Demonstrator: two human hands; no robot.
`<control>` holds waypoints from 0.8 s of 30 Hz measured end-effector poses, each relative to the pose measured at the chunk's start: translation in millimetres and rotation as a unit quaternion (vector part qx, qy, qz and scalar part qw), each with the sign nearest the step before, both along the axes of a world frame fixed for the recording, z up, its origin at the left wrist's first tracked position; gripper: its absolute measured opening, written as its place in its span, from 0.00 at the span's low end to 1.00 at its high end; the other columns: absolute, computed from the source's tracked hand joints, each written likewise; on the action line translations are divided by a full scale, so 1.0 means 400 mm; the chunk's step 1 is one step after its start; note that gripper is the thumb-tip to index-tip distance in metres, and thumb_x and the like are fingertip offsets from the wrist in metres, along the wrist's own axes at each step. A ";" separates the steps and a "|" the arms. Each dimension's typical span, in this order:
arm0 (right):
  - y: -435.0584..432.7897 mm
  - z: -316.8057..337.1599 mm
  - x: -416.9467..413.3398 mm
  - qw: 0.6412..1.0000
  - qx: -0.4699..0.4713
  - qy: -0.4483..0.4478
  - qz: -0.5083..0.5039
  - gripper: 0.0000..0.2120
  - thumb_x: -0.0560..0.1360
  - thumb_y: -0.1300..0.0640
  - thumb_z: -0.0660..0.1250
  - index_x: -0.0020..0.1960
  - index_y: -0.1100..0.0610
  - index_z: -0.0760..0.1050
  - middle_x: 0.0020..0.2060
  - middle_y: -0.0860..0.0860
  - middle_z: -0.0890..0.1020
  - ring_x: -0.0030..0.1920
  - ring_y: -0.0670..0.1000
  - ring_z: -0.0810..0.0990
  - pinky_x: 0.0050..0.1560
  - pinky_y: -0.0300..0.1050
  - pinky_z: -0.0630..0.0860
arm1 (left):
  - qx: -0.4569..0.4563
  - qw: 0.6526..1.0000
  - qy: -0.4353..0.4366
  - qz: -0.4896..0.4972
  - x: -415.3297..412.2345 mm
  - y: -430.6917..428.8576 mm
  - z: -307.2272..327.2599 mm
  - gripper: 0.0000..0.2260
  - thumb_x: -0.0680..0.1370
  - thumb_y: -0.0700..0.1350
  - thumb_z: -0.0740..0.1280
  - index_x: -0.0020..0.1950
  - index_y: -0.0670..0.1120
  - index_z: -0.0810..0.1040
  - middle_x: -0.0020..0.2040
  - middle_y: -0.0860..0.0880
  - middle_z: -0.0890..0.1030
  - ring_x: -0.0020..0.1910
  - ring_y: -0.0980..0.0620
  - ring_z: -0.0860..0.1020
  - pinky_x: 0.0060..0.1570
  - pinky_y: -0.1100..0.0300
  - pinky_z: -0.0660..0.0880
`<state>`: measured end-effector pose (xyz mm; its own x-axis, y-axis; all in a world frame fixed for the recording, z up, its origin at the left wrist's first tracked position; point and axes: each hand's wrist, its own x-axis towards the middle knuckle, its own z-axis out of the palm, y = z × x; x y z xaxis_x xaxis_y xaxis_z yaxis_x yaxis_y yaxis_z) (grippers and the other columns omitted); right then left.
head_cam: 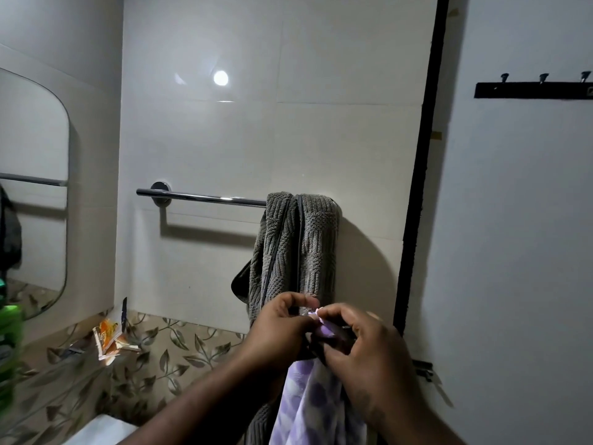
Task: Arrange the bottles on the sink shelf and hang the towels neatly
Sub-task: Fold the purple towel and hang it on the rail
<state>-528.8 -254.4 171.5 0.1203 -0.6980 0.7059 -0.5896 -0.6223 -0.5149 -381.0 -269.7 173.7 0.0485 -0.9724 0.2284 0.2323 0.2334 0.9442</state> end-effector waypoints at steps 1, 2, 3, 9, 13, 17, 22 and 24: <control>-0.003 -0.007 -0.001 1.000 -0.005 0.004 -0.004 0.15 0.69 0.45 0.72 0.54 0.35 0.77 0.43 0.42 0.84 0.44 0.39 0.83 0.46 0.40 0.80 | 0.007 1.000 0.001 -0.007 -0.001 -0.002 0.000 0.10 0.79 0.29 0.66 0.60 0.35 0.77 0.44 0.33 0.81 0.39 0.42 0.80 0.30 0.57 0.80; -0.005 -0.011 -0.003 1.000 -0.007 -0.004 -0.007 0.13 0.70 0.44 0.71 0.54 0.36 0.77 0.43 0.42 0.84 0.43 0.40 0.83 0.46 0.40 0.80 | 0.014 1.000 -0.004 -0.017 -0.002 -0.002 -0.001 0.11 0.79 0.29 0.65 0.60 0.35 0.77 0.44 0.34 0.80 0.39 0.42 0.79 0.31 0.57 0.80; -0.010 -0.012 -0.009 1.000 -0.006 -0.025 -0.007 0.11 0.70 0.45 0.70 0.53 0.37 0.78 0.42 0.42 0.84 0.43 0.40 0.83 0.46 0.41 0.81 | 0.019 0.999 -0.009 -0.026 -0.005 -0.001 -0.003 0.11 0.79 0.29 0.65 0.60 0.34 0.78 0.43 0.34 0.80 0.37 0.44 0.79 0.32 0.57 0.81; -0.030 0.027 -0.046 0.972 0.110 -0.175 0.109 0.11 0.70 0.68 0.77 0.43 0.54 0.81 0.37 0.52 0.88 0.40 0.50 0.87 0.45 0.45 0.84 | -0.107 0.983 -0.147 -0.042 0.005 -0.003 -0.007 0.09 0.76 0.39 0.74 0.56 0.45 0.84 0.48 0.38 0.87 0.44 0.45 0.84 0.43 0.56 0.81; -0.049 0.054 -0.076 0.931 0.191 -0.244 0.194 0.13 0.70 0.77 0.72 0.47 0.63 0.78 0.39 0.61 0.87 0.41 0.54 0.86 0.43 0.41 0.83 | -0.230 0.879 -0.414 0.062 0.040 -0.029 0.002 0.07 0.73 0.57 0.74 0.47 0.58 0.81 0.45 0.56 0.79 0.44 0.60 0.78 0.44 0.60 0.74; -0.049 0.070 -0.085 0.890 0.266 -0.291 0.229 0.14 0.73 0.75 0.70 0.56 0.65 0.78 0.47 0.66 0.86 0.44 0.55 0.85 0.43 0.42 0.83 | -0.252 0.908 -0.335 0.009 0.023 -0.023 0.013 0.14 0.76 0.54 0.74 0.51 0.45 0.80 0.49 0.46 0.82 0.51 0.50 0.81 0.54 0.43 0.79; -0.052 0.074 -0.104 0.870 0.360 -0.226 0.250 0.11 0.80 0.61 0.67 0.55 0.68 0.81 0.52 0.68 0.85 0.48 0.59 0.82 0.44 0.48 0.79 | -0.279 0.916 -0.286 0.017 -0.001 -0.016 0.012 0.16 0.76 0.55 0.74 0.45 0.43 0.75 0.40 0.39 0.76 0.41 0.53 0.72 0.39 0.48 0.69; -0.053 0.075 -0.104 0.882 0.320 -0.249 0.240 0.10 0.80 0.63 0.66 0.54 0.70 0.80 0.51 0.69 0.85 0.46 0.57 0.83 0.44 0.45 0.81 | -0.285 0.917 -0.277 0.018 -0.009 -0.009 0.014 0.18 0.76 0.59 0.73 0.48 0.45 0.76 0.44 0.37 0.78 0.42 0.50 0.73 0.42 0.40 0.74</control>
<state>-570.4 -275.6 201.6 0.2955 -0.9260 0.2350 0.0612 -0.2271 -0.9719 -384.5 -273.3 179.1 -0.1988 -0.6874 0.6985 -0.2640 0.7240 0.6373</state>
